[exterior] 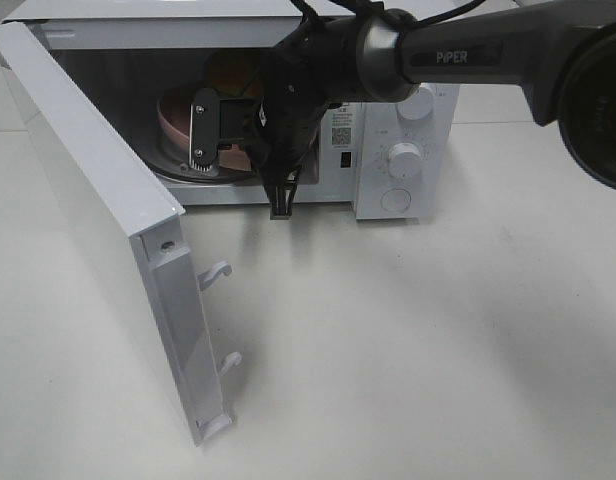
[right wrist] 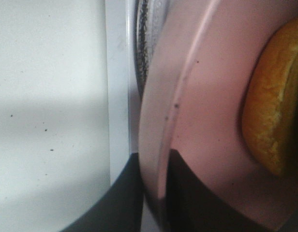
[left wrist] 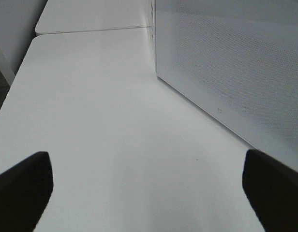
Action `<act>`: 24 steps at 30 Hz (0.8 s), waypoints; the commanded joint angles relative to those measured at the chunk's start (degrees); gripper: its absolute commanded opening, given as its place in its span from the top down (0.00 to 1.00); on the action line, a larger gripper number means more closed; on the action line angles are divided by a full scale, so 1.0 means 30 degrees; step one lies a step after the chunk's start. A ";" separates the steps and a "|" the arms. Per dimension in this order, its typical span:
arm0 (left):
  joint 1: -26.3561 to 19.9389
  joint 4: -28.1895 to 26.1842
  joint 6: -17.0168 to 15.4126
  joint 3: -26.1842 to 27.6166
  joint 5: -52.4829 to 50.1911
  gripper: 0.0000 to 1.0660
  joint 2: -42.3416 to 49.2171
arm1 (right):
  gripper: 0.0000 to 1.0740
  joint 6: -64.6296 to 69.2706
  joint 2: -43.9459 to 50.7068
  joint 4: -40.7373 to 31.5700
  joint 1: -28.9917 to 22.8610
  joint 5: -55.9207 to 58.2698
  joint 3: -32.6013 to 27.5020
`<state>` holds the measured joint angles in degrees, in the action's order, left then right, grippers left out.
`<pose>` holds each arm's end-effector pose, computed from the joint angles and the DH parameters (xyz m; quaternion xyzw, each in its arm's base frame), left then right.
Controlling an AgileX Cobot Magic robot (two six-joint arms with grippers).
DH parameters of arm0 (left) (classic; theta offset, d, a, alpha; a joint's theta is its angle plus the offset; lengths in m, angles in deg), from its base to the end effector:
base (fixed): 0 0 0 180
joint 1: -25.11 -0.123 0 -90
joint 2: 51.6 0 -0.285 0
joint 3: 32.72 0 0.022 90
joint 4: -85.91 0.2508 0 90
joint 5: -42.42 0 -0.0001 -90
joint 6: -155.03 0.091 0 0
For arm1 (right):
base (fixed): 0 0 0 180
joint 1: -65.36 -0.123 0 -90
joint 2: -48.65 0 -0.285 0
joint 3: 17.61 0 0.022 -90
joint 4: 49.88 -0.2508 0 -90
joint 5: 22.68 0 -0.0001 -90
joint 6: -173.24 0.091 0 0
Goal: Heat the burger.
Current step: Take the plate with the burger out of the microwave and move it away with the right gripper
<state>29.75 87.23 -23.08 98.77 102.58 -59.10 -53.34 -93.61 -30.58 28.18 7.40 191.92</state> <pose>-0.0051 0.0022 0.2784 0.0479 0.8474 -0.0012 0.5287 0.4243 0.3029 0.1506 -0.7062 0.6218 -0.1512 0.3030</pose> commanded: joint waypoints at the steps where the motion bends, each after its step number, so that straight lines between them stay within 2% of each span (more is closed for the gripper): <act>1: -0.0019 -0.0038 0.0000 -0.0057 -0.0191 0.06 0.0439 | 1.00 0.0057 0.0554 -0.0573 0.0210 0.1241 0.0019; 4: -0.0019 -0.0038 0.0000 -0.0057 -0.0191 0.06 0.0439 | 1.00 -0.1833 0.0993 -0.1872 0.0210 0.2024 0.0019; 5: -0.0019 -0.0038 0.0000 -0.0057 -0.0191 0.06 0.0439 | 1.00 -0.3476 0.1222 -0.3132 0.0210 0.2979 0.0019; 9: -0.0019 -0.0038 0.0000 -0.0057 -0.0191 0.06 0.0439 | 1.00 -0.5710 0.1451 -0.4354 0.0248 0.4335 0.0019; 14: -0.0019 -0.0038 0.0000 -0.0057 -0.0191 0.06 0.0439 | 1.00 -0.6035 0.1872 -0.4431 0.0248 0.5061 -0.0019; 19: -0.0019 -0.0038 0.0000 -0.0057 -0.0191 0.06 0.0439 | 1.00 -0.6016 0.2807 -0.4316 0.0248 0.3629 -0.1585; 21: -0.0019 -0.0019 0.0000 -0.0057 -0.0191 0.06 0.0439 | 1.00 -0.6016 0.3380 -0.4278 0.0248 0.2044 -0.3189; 24: -0.0019 -0.0019 0.0000 -0.0057 -0.0191 0.06 0.0439 | 1.00 -0.6016 0.3820 -0.4144 0.0248 0.1012 -0.4221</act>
<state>29.75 87.23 -23.08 98.77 102.58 -59.10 -72.13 -83.30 -44.27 28.35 10.32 179.94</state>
